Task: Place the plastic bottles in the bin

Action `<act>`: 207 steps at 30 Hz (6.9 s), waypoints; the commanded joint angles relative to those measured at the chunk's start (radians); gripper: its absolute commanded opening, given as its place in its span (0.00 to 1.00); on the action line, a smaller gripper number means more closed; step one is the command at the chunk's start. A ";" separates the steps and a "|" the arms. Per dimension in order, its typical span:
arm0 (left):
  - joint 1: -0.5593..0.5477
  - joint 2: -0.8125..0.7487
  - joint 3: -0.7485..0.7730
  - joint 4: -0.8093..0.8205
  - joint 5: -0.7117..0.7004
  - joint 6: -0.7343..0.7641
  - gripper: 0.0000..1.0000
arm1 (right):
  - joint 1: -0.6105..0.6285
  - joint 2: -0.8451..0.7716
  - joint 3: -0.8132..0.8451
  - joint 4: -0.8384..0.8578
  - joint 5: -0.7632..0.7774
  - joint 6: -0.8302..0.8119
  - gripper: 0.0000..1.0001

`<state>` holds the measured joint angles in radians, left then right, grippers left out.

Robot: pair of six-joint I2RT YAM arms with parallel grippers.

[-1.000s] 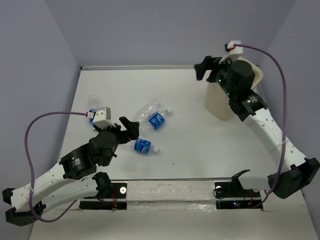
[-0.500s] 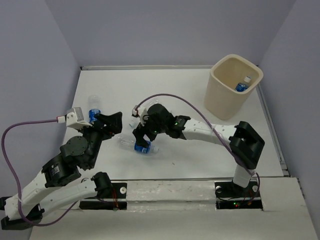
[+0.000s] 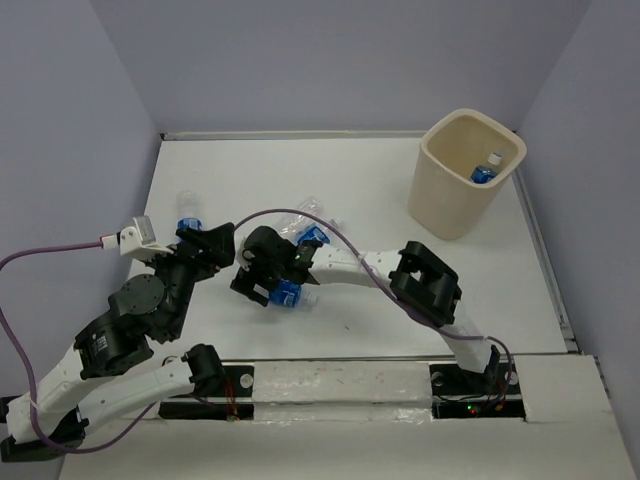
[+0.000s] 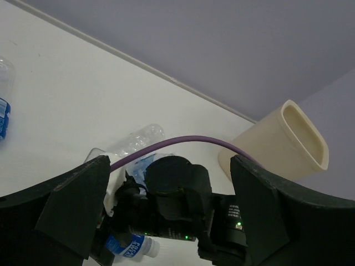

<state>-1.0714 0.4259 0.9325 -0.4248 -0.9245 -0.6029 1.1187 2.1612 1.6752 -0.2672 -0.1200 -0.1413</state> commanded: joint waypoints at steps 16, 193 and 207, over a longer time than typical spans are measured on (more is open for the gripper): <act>0.004 0.057 0.072 0.017 0.050 0.046 0.99 | 0.049 -0.136 -0.018 0.164 0.198 0.137 0.51; 0.097 0.395 -0.208 0.549 0.560 0.221 0.99 | -0.852 -1.014 -0.352 0.421 0.389 0.385 0.00; 0.333 0.557 -0.282 0.379 0.378 -0.021 0.99 | -0.932 -0.834 -0.356 0.559 0.855 0.049 0.00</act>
<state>-0.8257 0.9630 0.6903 -0.0372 -0.5129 -0.5503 0.1844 1.2743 1.3514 0.2245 0.6250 0.0074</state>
